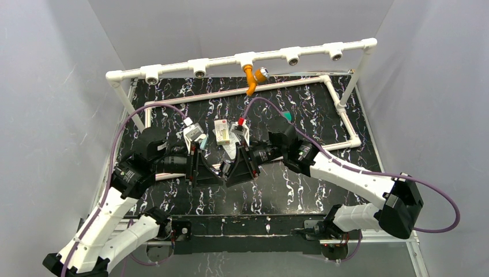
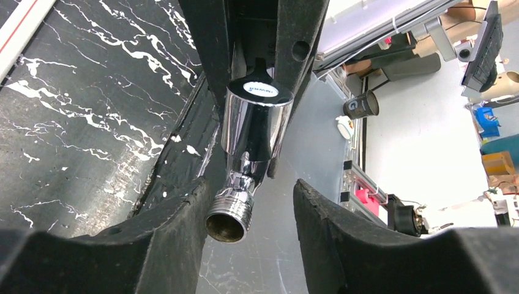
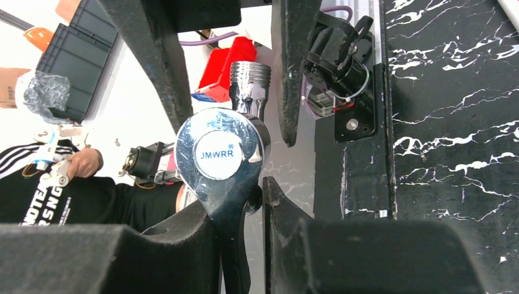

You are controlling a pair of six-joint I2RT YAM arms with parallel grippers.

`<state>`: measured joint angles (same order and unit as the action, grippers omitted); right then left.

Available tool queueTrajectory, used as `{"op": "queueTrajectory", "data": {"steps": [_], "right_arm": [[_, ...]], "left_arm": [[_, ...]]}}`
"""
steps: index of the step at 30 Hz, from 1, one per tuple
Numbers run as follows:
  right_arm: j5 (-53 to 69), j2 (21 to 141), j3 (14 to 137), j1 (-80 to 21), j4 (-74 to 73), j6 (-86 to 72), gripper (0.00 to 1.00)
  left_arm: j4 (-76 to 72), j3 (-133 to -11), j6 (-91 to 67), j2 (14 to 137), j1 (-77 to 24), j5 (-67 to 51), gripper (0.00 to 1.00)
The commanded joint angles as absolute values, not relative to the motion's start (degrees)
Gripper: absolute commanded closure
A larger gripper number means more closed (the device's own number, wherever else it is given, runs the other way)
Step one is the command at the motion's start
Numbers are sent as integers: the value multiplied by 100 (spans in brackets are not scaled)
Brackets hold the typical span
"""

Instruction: Install the water faucets

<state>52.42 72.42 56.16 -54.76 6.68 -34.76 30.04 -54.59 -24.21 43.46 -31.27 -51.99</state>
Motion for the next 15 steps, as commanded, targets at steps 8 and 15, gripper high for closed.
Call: {"op": "queueTrajectory", "data": {"steps": [8,15], "right_arm": [[5536,7089,5563,-5458,1286,-3797,99],[5433,6924,5492,-5459,1004,-3638,99]], "left_arm": [[2627,-5456,-2694,4171,-3146,-5269,60],[2593,-5463,-2731,4175,-3146,-5239,63]]}}
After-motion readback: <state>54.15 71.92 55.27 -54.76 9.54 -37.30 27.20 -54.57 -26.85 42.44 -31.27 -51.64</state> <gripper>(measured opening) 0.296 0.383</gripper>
